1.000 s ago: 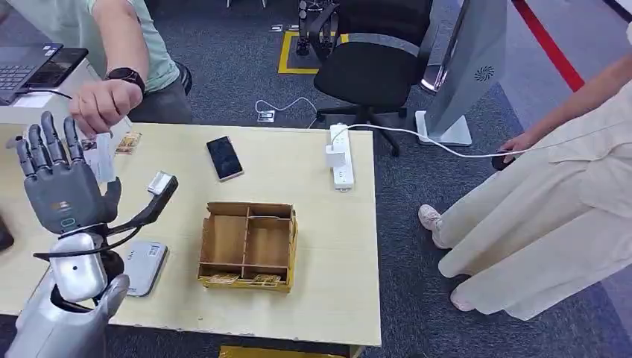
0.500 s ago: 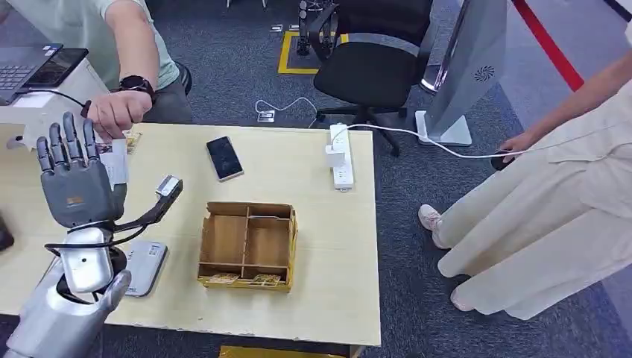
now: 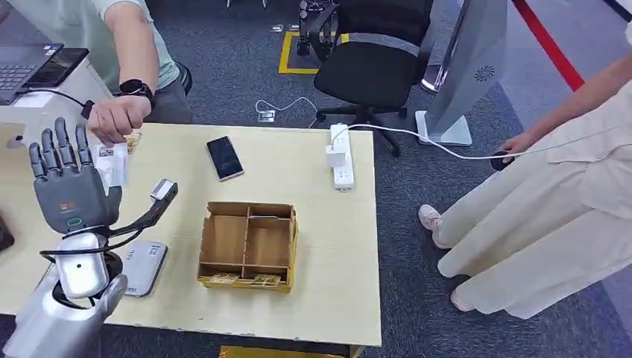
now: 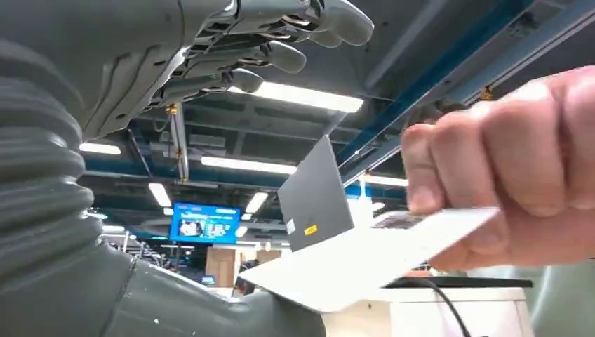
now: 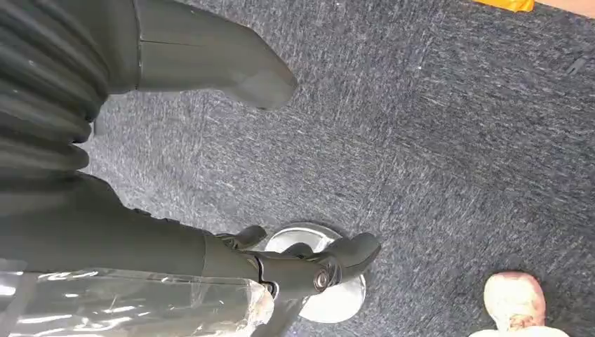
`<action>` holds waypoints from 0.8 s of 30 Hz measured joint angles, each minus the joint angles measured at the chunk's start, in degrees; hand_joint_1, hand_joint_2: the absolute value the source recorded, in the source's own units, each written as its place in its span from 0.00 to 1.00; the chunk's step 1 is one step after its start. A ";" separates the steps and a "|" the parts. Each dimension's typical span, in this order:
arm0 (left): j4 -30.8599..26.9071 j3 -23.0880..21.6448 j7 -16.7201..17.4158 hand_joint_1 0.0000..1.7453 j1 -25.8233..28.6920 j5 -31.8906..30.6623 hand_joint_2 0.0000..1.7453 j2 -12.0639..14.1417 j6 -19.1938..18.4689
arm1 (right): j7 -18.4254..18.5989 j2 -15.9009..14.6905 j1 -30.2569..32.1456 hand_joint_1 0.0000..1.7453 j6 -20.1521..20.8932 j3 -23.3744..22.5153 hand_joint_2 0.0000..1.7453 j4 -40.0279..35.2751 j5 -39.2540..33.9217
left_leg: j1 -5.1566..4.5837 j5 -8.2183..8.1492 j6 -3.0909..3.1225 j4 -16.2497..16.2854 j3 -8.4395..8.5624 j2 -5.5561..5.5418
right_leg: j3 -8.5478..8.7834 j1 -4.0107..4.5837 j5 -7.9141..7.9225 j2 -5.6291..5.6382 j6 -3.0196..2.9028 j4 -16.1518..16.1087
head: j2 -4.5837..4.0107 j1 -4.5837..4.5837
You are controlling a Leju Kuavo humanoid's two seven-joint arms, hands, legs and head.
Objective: Pass the card to the sensor for recognition and then transmit it.
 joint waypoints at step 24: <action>-1.44 2.71 -2.21 1.00 1.58 0.00 1.00 -2.14 3.69 | 0.00 0.00 0.04 0.00 0.02 -0.22 1.00 -0.02 0.24 | 0.00 0.00 0.00 0.00 0.01 0.00 | 0.00 0.00 0.00 -0.01 0.00 0.00 | -0.02 0.00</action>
